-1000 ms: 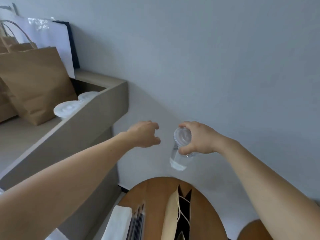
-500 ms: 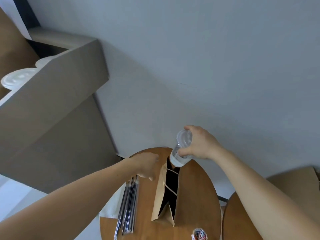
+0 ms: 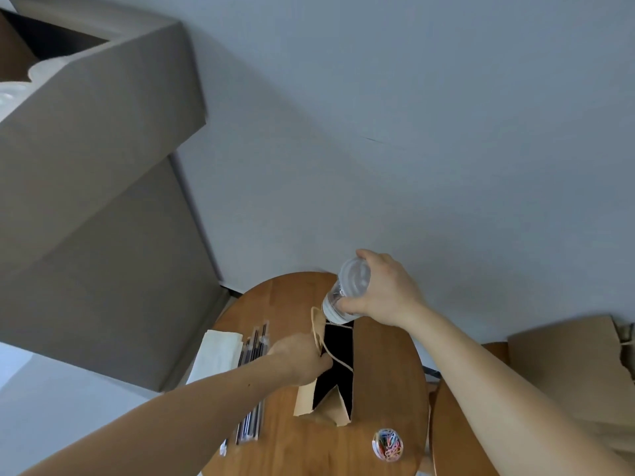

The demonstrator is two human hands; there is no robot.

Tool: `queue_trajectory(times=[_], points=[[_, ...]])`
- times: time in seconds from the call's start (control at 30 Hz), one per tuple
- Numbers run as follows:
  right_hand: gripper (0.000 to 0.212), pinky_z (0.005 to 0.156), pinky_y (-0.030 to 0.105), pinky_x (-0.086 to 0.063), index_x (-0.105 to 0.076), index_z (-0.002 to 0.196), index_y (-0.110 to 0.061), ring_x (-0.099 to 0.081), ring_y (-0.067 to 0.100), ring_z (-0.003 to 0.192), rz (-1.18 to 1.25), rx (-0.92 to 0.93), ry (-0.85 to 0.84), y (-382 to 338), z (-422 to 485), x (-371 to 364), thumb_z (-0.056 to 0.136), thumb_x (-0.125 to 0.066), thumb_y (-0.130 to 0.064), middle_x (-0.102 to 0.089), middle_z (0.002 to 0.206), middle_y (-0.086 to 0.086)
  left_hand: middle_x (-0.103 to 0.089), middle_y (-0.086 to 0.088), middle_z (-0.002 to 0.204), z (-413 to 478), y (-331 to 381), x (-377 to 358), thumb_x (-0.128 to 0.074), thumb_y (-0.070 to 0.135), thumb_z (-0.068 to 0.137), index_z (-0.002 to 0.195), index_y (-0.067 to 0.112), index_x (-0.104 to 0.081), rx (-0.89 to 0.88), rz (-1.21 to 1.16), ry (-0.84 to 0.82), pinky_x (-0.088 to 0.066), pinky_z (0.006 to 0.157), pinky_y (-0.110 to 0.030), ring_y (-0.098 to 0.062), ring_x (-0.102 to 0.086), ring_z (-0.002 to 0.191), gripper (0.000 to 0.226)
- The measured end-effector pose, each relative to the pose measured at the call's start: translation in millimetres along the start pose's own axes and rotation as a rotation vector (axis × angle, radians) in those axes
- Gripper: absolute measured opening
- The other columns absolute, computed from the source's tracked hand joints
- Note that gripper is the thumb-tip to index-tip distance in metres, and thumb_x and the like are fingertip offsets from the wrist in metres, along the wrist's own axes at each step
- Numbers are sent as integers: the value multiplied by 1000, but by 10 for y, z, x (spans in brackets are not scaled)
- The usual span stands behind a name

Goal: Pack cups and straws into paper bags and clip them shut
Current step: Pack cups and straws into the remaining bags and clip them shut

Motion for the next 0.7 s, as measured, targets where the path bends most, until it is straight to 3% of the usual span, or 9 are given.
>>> queue_trajectory(times=[0.17,0.33,0.5,0.7], points=[[110,97,35,-42,-28,149,-31,-41,18,129,-77,74,-106,14,-150,35,54,-74,-63,-40,143,-7,-72,-3,68,59,-111,-47,-41,29,95,84,14,-60,93,-204,-4,-61,65,-27,-11,-71,55,27],[106,96,39,-47,-26,148,-31,-40,20,127,-329,218,-243,-76,-284,11,56,-70,-60,-39,142,-5,-73,-4,68,129,-211,-106,-44,28,98,99,14,-57,165,-300,-26,-61,61,-25,-12,-72,56,19],[101,93,37,-48,-28,145,-29,-43,22,123,-461,343,-331,-133,-332,-315,59,-71,-61,-41,139,-2,-71,1,58,103,-252,-154,-43,25,100,94,10,-59,196,-363,-51,-56,51,-21,-12,-72,56,23],[103,77,32,-43,-26,143,-28,-46,24,117,-420,255,-364,29,-338,-854,58,-66,-70,-43,135,0,-74,-11,84,41,-222,-80,-53,15,98,104,3,-59,168,-315,17,-62,73,-35,-22,-74,74,15]])
Point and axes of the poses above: each hand's wrist, its own z-axis towards the middle knuckle, its own x-axis out of the back of the hand, y = z × x, the point moved 7 cm from there along z, towards the middle knuckle
